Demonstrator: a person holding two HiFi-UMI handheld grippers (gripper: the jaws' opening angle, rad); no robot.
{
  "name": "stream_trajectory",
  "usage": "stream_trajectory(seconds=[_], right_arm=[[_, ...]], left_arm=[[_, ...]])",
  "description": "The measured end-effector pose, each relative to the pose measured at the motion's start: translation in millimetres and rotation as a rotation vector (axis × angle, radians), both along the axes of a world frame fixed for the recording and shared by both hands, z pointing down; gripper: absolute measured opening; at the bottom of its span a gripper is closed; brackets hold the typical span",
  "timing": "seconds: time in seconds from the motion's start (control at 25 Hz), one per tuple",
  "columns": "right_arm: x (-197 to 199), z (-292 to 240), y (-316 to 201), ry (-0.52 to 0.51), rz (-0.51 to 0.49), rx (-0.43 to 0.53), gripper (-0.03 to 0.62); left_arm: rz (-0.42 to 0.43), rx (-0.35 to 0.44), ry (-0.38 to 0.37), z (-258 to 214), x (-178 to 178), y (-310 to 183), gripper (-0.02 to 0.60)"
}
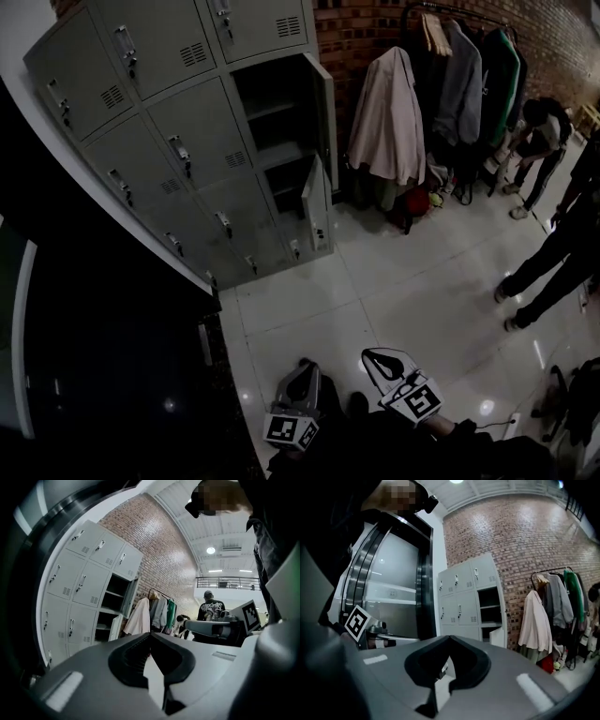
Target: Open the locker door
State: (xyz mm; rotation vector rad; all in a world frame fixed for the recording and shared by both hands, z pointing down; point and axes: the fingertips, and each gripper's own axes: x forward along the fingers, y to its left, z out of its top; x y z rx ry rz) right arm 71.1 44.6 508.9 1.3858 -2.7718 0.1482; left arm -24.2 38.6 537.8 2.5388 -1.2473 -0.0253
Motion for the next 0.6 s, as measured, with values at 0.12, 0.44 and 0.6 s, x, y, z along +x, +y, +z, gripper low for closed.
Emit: stream_trajectory(seconds=[0.12,0.44,0.6], right_arm=[[10,0,30,0.004,-0.018,0.004,0.000],[18,-9,63,-0.013,-0.011,0.029,0.000],[29,-17,65,0.001,-0.006,0.059,0.000]], left_arm=[[-0.017,0.001,0.000,-1,6,35,0.018],[0.049,0.059,0.009,-17,40,67,0.018],[0.066,0.070,0.017,-24,55,72,0.018]])
